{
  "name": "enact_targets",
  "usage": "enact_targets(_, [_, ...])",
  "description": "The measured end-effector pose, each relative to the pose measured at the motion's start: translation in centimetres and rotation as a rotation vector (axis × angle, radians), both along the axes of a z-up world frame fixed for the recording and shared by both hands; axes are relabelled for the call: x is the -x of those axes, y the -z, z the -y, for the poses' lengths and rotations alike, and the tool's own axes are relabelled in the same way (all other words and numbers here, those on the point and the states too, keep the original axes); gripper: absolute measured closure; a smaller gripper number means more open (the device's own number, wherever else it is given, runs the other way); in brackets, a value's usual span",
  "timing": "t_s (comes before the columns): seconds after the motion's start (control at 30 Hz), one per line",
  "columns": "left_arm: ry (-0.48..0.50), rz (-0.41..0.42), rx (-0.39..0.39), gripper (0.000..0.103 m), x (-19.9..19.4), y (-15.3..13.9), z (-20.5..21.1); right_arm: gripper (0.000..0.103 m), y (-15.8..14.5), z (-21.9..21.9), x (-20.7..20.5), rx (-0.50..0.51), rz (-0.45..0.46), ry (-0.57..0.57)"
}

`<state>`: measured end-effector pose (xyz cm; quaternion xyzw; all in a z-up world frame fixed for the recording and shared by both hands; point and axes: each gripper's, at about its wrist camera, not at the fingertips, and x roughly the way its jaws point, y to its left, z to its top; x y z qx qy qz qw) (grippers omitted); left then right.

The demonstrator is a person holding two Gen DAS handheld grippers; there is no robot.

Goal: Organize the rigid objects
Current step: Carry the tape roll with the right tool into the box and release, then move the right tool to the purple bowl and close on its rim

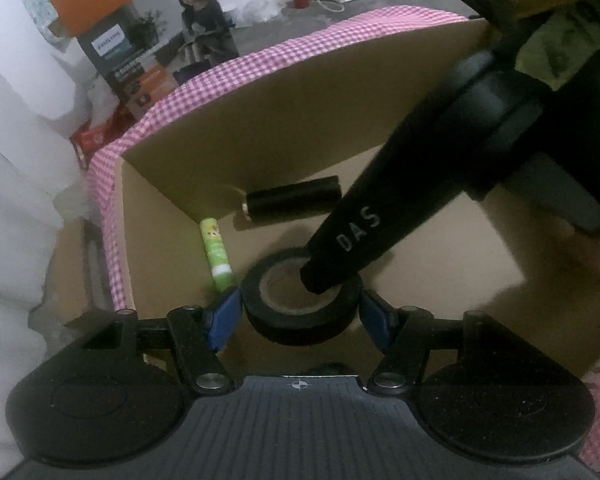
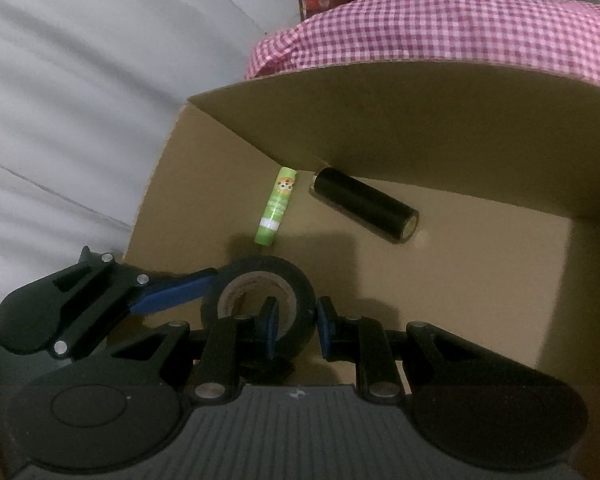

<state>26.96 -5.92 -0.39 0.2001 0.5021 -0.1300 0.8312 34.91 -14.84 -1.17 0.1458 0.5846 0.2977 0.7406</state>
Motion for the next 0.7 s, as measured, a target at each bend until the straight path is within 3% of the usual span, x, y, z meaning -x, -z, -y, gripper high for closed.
enact_targets(0.2, [-0.004,0.041,-0.013,0.038,-0.3,-0.4,0.3,0.080,0.0,0.4,-0.2,-0.017,0.006,0.023])
enact_targets(0.37, [-0.022,0.078,0.031,0.038,0.7,-2.0,0.0,0.080,-1.7,1.8,0.8,-0.045,0.040,0.055])
enact_targets(0.7, [-0.052,0.179,0.161,0.036,6.0,-7.0,-2.1,0.079,-8.3,5.3,7.9,-0.124,0.187,0.114])
